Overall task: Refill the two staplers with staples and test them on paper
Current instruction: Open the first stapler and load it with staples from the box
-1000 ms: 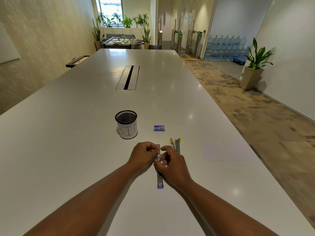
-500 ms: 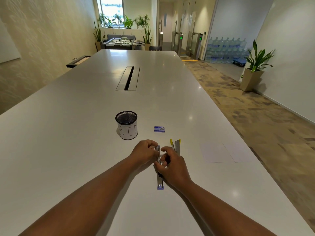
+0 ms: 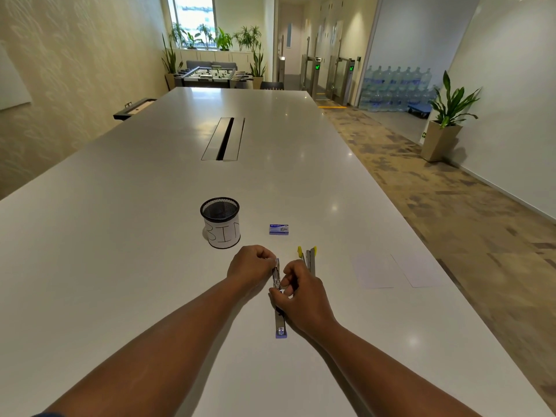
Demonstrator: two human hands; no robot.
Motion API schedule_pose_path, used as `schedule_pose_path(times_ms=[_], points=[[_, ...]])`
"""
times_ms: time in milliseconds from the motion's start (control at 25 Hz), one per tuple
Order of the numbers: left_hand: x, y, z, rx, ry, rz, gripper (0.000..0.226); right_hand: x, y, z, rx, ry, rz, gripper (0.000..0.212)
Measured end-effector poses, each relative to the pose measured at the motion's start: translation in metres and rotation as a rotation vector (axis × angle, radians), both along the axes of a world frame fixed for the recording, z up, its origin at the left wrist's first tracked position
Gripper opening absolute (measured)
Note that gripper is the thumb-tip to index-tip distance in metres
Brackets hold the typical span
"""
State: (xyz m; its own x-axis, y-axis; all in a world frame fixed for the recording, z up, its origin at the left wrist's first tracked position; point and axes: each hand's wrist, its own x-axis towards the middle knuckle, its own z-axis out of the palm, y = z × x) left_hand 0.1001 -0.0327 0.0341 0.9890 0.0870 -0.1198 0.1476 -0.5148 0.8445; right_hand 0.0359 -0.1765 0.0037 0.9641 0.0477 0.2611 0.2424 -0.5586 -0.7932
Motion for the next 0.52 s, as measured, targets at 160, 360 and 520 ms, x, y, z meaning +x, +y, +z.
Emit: schedule_pose_path(times_ms=[160, 360, 520], points=[[0.0004, 0.0014, -0.0027, 0.023, -0.028, -0.005, 0.012, -0.0001, 0.0005, -0.002, -0.051, -0.035, -0.009, 0.029], [-0.0034, 0.0033, -0.0074, 0.051, -0.085, 0.002, 0.012, -0.001, 0.0016, -0.0014, -0.126, -0.13, 0.002, 0.023], [-0.005, 0.0037, -0.0084, 0.077, -0.114, -0.014, 0.009, -0.0018, 0.0024, -0.0004, -0.11, -0.084, -0.005, 0.016]])
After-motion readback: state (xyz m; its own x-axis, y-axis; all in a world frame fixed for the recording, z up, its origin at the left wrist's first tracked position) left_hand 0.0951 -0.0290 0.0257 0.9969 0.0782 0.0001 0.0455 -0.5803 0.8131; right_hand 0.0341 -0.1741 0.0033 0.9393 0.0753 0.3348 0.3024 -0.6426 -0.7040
